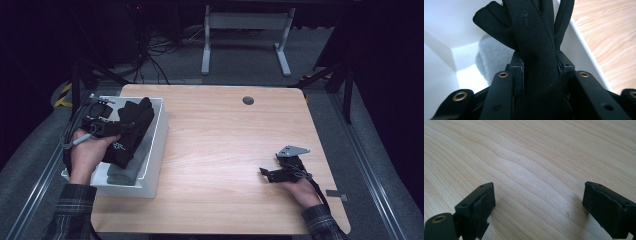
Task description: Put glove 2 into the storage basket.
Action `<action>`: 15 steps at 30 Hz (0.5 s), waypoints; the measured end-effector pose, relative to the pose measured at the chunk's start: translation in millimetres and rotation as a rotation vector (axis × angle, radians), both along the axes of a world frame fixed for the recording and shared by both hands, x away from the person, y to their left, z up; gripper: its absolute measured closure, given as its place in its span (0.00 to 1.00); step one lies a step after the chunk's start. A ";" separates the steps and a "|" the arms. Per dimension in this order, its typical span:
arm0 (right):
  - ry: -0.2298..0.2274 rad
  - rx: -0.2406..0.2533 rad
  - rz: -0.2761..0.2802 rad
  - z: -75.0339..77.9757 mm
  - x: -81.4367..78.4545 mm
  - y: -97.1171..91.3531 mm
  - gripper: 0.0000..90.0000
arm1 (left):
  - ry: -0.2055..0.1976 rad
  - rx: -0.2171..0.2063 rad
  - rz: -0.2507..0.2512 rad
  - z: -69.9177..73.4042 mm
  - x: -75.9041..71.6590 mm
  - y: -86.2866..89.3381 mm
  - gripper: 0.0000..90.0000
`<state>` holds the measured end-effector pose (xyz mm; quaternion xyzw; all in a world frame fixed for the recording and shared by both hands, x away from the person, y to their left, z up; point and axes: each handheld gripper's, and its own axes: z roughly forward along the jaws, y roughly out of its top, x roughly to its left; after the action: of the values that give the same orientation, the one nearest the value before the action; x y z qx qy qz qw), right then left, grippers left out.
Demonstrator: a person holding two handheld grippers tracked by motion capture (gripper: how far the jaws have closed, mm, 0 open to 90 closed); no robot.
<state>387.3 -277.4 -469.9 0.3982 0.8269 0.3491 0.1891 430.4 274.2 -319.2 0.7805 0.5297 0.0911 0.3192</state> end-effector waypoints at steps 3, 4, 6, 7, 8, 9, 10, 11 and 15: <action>-0.002 -0.001 0.000 0.0 0.1 -0.1 0.13 | 0.028 -0.001 0.007 -13.0 6.6 1.8 0.74; -0.002 -0.001 0.000 -0.1 0.1 -0.1 0.13 | 0.038 0.000 0.013 -17.7 9.2 2.6 0.74; -0.002 -0.001 0.000 0.0 0.1 -0.1 0.13 | 0.061 -0.003 0.031 -30.8 15.5 5.3 0.73; -0.002 -0.001 0.000 0.0 0.1 -0.1 0.13 | 0.075 -0.004 0.031 -35.7 17.2 6.0 0.73; -0.002 -0.001 -0.001 0.0 0.1 -0.1 0.13 | 0.084 -0.005 0.030 -39.2 18.4 6.3 0.73; -0.002 -0.001 0.000 0.0 0.1 -0.1 0.13 | 0.094 0.007 0.030 -44.2 20.2 6.3 0.72; -0.002 -0.001 -0.001 0.0 0.1 -0.1 0.13 | 0.101 0.018 0.035 -48.0 21.5 6.3 0.72; -0.002 -0.001 0.000 -0.1 0.1 -0.1 0.13 | 0.110 0.031 0.039 -52.0 23.0 6.7 0.71; -0.002 -0.001 -0.002 -0.1 0.0 0.0 0.12 | 0.133 0.049 0.053 -64.7 27.6 9.3 0.64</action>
<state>387.3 -277.4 -470.0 0.3985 0.8266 0.3488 0.1903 458.0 283.5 -383.9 0.7782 0.5678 0.0603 0.2614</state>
